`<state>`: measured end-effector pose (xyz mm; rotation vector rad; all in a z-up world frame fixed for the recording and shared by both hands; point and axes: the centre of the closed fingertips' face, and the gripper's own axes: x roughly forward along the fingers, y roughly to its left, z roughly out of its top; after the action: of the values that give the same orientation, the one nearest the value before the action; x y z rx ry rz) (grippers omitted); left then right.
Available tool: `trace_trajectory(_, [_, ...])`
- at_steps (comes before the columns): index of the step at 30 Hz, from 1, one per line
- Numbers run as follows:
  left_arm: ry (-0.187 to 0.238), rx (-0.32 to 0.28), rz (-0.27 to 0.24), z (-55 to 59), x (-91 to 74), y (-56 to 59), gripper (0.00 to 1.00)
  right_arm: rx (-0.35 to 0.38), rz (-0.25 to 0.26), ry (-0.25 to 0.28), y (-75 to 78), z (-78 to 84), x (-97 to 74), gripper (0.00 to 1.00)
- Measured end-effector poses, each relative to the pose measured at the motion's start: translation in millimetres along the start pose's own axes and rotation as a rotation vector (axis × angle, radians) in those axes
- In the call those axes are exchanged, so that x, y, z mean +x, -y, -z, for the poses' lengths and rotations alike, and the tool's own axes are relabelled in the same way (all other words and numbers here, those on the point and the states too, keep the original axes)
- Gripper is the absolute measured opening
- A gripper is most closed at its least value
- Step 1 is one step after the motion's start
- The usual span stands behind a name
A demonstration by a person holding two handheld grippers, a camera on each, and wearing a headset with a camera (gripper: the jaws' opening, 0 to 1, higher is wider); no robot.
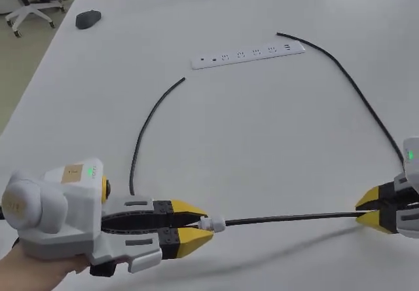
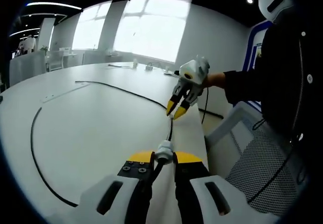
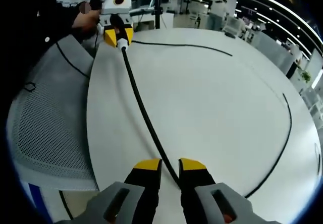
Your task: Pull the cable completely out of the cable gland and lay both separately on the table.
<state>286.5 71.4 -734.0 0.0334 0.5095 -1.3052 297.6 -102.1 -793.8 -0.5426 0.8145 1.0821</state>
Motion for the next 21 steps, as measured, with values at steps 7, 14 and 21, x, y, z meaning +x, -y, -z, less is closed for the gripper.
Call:
trace_trajectory(7, [0.007, 0.018, 0.009, -5.3, 5.8, 4.2, 0.15, -0.047, -0.125, 0.15, -36.9, -68.8, 4.0, 0.15])
trace_trajectory(14, [0.012, 0.035, 0.025, -4.2, 12.7, 10.2, 0.15, -0.08, -0.198, 0.243, -65.6, -118.4, 27.1, 0.13])
trace_trajectory(21, [0.016, 0.04, 0.029, -4.4, 13.1, 10.5, 0.15, -0.113, -0.249, 0.248, -83.5, -130.3, 37.8, 0.06])
